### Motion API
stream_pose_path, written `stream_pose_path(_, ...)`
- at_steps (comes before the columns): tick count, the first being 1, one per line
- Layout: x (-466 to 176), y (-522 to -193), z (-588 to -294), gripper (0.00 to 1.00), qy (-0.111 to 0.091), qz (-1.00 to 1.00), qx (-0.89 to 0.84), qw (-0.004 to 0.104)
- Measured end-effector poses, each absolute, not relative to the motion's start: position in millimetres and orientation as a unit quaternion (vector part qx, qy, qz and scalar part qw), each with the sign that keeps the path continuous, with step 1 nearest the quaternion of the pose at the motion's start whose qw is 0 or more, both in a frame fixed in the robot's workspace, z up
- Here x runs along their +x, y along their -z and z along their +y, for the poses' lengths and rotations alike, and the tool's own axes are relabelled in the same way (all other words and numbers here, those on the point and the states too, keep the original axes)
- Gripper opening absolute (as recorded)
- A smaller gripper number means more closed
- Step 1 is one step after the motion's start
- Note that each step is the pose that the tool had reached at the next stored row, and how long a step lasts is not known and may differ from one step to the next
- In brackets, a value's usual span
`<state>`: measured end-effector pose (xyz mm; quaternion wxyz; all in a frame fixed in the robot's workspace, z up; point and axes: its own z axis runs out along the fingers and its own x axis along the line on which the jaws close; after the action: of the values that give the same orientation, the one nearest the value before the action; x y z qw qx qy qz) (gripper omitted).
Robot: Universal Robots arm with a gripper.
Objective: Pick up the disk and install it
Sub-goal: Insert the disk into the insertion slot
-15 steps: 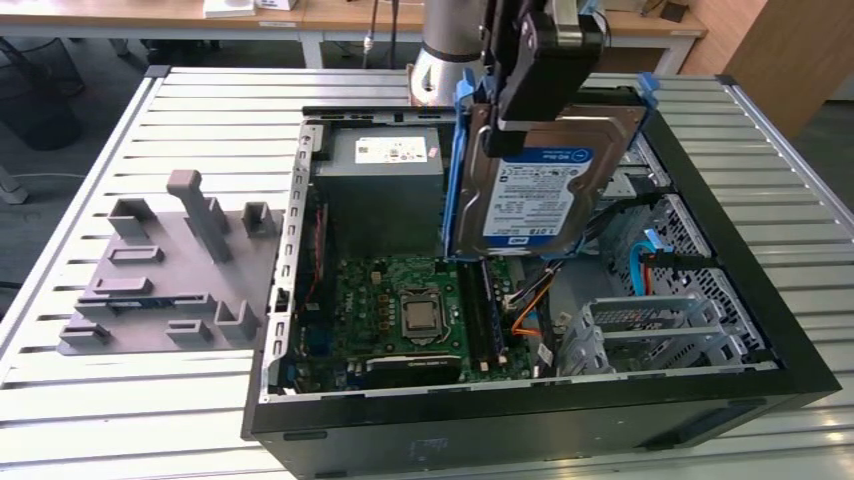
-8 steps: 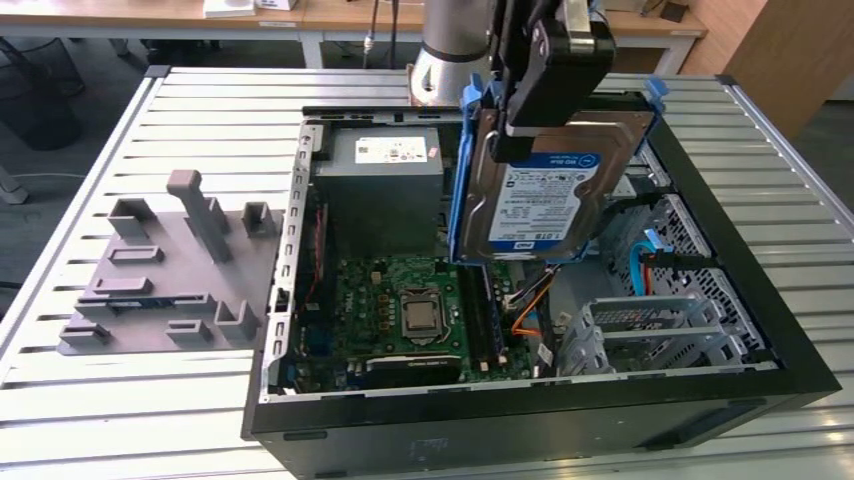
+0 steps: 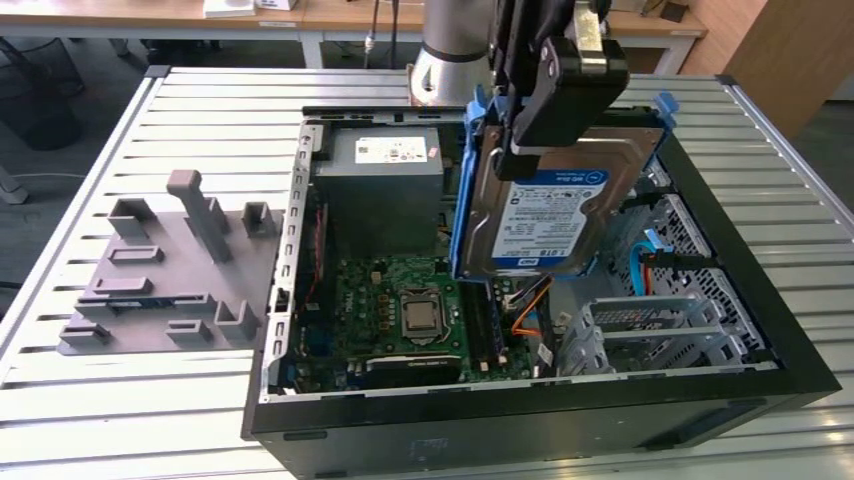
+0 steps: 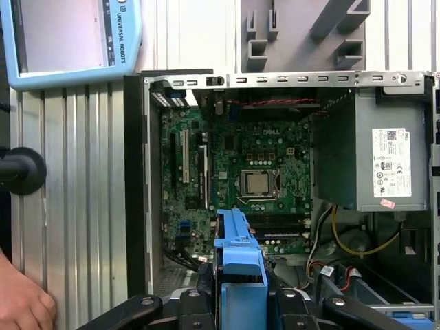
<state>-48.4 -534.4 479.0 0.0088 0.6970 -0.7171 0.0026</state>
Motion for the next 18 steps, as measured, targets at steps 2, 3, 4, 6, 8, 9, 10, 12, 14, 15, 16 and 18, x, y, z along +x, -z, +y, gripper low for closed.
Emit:
stream_pose_path(2,-48,-479,-536,0.36,-0.004,-0.717,0.697,0.010)
stream_pose_path(3,-48,-479,-537,0.36,-0.004,-0.717,0.697,0.010)
stream_pose_path(4,-47,-478,-538,0.36,-0.004,-0.717,0.697,0.010)
stream_pose_path(6,-45,-477,-539,0.36,-0.004,-0.717,0.697,0.010)
stream_pose_path(8,-43,-476,-541,0.36,-0.004,-0.717,0.697,0.010)
stream_pose_path(9,-41,-476,-541,0.36,-0.004,-0.717,0.697,0.010)
stream_pose_path(10,-40,-475,-541,0.36,-0.004,-0.717,0.697,0.010)
stream_pose_path(12,-37,-475,-542,0.36,-0.004,-0.717,0.697,0.010)
stream_pose_path(14,-36,-474,-544,0.36,-0.004,-0.717,0.697,0.010)
stream_pose_path(15,-36,-474,-546,0.36,-0.004,-0.717,0.697,0.010)
stream_pose_path(16,-36,-473,-547,0.36,-0.004,-0.717,0.697,0.010)
stream_pose_path(18,-36,-473,-549,0.36,-0.004,-0.717,0.697,0.010)
